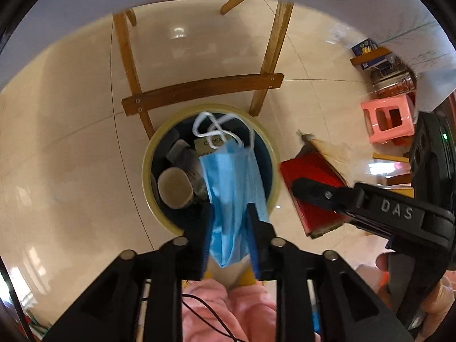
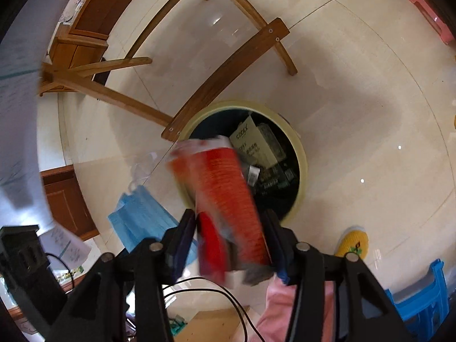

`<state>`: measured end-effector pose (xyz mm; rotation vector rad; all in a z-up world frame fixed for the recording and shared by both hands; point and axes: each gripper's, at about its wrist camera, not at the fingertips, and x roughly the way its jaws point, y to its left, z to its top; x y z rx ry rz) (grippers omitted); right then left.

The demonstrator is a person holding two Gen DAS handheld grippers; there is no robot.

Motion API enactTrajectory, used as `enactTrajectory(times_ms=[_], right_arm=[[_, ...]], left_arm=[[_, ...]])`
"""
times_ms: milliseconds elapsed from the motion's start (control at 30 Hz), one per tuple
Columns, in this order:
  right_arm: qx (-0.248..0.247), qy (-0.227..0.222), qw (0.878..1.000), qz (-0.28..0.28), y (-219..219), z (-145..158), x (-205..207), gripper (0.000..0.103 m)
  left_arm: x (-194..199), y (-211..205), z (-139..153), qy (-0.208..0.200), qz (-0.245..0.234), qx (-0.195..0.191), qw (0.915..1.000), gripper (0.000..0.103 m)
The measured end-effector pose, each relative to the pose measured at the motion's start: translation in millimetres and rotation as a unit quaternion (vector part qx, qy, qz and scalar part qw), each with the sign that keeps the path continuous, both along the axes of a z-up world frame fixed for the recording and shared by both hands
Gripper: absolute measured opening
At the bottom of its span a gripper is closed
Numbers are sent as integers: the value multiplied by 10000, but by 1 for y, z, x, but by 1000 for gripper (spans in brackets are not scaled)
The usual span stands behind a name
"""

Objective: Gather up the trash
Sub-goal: 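Open both tools to drop the mask and red box into the bin, then move both tools back to the table toward the white plastic bag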

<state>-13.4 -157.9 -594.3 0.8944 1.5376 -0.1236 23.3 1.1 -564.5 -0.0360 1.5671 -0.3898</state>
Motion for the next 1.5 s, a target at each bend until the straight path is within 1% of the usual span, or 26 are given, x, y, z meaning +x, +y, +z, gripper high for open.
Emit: enactTrajectory(times_ms=[33,100,200,233,333,433,567,600,667,700,733,833,867,900,933,967,1133,1267,1333,1367,1500], right_arm=[[-14,4,10000,-29,0,-5,2,71],[-95,43,9999,-84,-1,-15,4,76],[-114,52,9998,-128,-2,-19,3,76],[-113,48,9999,-109,-2,-19,2,76],[-148,99,9998,7,-1,-17,-3,76],[-163,80,9998,79,-2,-8,-9,76],[-297,-74,9993,220,-3,11,-11,76],[-386,-129,9987,295,-3,18,-11,76],[-599,-244,9967,490,-2,35,-10,76],[-715,-329,9952,585,-1,46,-11,76],[-800,-382,9940,645,-1,54,-12,76],[-1042,-523,9897,829,-2,83,-17,76],[-1130,-557,9878,912,-1,94,-19,76],[-1213,-584,9858,1008,-1,106,-21,76],[-1278,-645,9834,1116,0,122,-24,76],[-1308,-681,9822,1164,1,130,-26,76],[-1573,-938,9702,1585,4,201,-39,76],[-1693,-1262,9597,1854,6,257,-50,76],[-1754,-1443,9538,1966,7,288,-56,76],[-1763,-1489,9525,1986,8,297,-57,76],[-1739,-1763,9470,2044,9,347,-65,76]], left_arm=[[1,-2,-4,-3,-20,26,10000,27],[4,-4,-14,16,-75,117,9999,31],[6,-6,-20,-66,-150,221,9996,42],[6,-6,-21,-92,-153,243,9995,46],[7,-4,-20,-118,-98,279,9995,55],[7,-2,-11,-168,-20,241,9996,61],[5,0,12,-317,9,220,9993,65],[3,1,20,-370,12,217,9991,67],[0,3,38,-438,71,185,9988,72],[-3,5,47,-464,99,163,9987,78],[-6,6,57,-499,130,148,9986,81],[-15,11,88,-603,226,192,9977,83],[-17,13,98,-627,278,213,9974,84],[-20,16,113,-648,355,194,9971,89],[-23,19,125,-677,415,133,9968,90],[-26,21,139,-715,460,74,9964,90],[-42,25,204,-868,459,-75,9951,93],[-54,28,267,-1176,461,-114,9919,93],[-57,29,293,-1288,471,-151,9904,93],[-59,29,307,-1351,488,-195,9894,93],[-71,32,356,-1660,565,-271,9841,93]])
